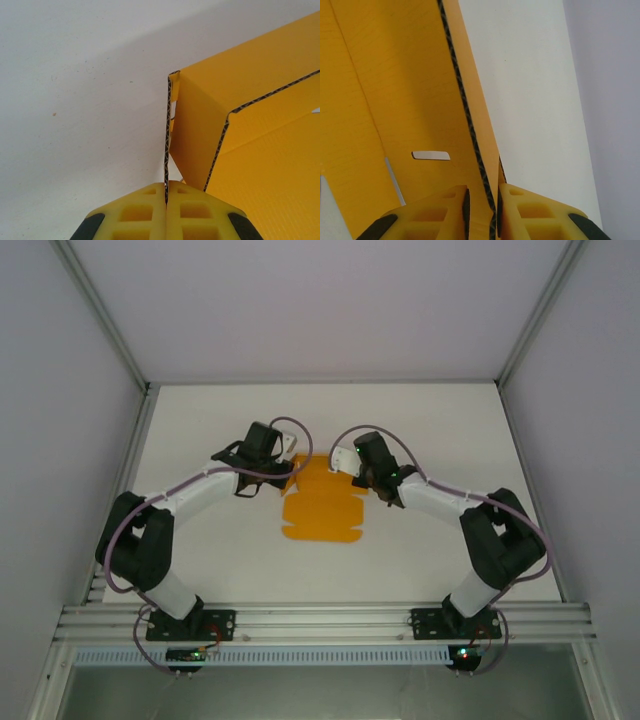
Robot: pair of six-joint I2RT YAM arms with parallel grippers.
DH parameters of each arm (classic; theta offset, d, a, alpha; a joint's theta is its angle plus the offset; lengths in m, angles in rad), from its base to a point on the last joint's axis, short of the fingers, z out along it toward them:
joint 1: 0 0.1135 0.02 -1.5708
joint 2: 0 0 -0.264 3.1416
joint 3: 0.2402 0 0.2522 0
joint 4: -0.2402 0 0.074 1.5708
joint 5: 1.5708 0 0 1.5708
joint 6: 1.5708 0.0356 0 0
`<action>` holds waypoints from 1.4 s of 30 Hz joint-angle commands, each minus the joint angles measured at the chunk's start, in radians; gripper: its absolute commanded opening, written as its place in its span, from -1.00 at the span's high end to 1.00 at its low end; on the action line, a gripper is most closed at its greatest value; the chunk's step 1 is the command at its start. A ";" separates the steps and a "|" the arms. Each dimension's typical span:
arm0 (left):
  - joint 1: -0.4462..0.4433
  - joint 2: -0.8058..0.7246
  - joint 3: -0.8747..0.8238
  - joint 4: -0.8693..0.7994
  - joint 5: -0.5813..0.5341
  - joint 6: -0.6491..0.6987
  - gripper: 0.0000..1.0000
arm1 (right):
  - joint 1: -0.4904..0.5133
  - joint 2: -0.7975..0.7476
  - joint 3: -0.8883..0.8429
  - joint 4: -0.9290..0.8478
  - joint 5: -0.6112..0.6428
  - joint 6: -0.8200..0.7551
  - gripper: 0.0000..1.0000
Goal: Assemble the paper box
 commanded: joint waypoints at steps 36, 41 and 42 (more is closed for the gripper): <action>-0.015 0.082 0.148 -0.113 -0.294 -0.320 1.00 | 0.186 0.150 -0.126 0.674 0.391 -0.426 1.00; -0.036 0.117 0.152 -0.112 -0.275 -0.399 1.00 | 0.201 0.200 -0.122 0.764 0.414 -0.461 1.00; -0.037 0.118 0.142 -0.098 -0.241 -0.395 1.00 | 0.204 0.208 -0.124 0.798 0.417 -0.480 1.00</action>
